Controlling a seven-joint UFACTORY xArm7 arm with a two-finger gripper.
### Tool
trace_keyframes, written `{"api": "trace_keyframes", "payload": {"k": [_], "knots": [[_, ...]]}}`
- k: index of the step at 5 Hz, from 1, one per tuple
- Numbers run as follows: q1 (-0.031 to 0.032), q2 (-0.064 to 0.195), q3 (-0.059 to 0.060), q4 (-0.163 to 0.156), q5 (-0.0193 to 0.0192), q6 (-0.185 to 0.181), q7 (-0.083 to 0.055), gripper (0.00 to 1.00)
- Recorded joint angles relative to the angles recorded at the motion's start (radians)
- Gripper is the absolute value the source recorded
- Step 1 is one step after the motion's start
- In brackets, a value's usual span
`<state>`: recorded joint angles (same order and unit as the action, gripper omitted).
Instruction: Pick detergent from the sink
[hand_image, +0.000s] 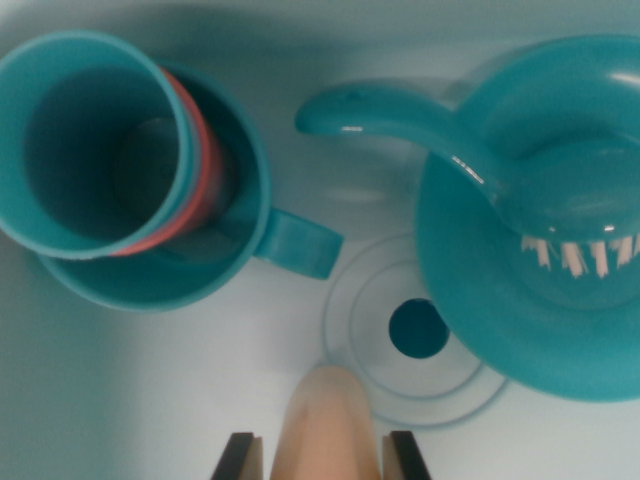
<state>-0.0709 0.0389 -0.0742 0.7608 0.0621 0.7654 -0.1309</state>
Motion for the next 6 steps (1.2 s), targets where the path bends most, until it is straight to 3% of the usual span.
{"api": "trace_keyframes", "payload": {"k": [6], "knots": [[0.0,-0.007,0.0,0.026,-0.0013,0.033,0.002,1.0]]}}
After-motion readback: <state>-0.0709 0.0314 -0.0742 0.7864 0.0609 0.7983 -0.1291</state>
